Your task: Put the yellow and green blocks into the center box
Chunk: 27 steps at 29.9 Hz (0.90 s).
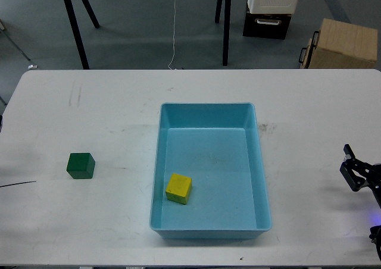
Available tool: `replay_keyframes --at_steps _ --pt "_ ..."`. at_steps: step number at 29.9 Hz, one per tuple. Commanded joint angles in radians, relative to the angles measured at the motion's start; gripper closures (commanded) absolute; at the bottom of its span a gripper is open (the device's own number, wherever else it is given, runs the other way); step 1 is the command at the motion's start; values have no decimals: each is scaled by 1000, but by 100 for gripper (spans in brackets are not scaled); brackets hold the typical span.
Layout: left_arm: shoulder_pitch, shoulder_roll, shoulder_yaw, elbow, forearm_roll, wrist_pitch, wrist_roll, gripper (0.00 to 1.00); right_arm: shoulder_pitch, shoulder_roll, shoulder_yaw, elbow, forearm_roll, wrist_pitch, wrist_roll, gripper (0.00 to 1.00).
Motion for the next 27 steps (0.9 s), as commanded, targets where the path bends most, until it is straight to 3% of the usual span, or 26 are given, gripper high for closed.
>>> replay_keyframes --at_steps 1,4,9,15,20,22,25,27 --pt "-57 209 180 -62 153 -56 11 0 -1 0 3 1 -5 0 -1 0" --pt "-127 254 332 -99 404 -104 22 0 -1 0 3 1 -13 0 0 0" --pt "-221 275 490 -159 913 -71 19 0 -4 0 3 3 -33 0 0 0" --pt "-218 318 533 -169 1493 -35 24 0 -7 0 5 1 -34 0 -1 0" --pt "-221 422 570 -148 1704 -37 57 0 -7 0 6 3 -42 0 0 0" --pt "-226 448 570 -146 1723 -40 94 0 -7 1 5 3 -43 0 0 0" --pt "-232 449 576 -146 1764 -55 212 0 -7 1 6 4 -43 0 0 0" --pt "-236 442 582 -146 1815 -70 269 0 -7 3 6 4 -43 0 0 0"
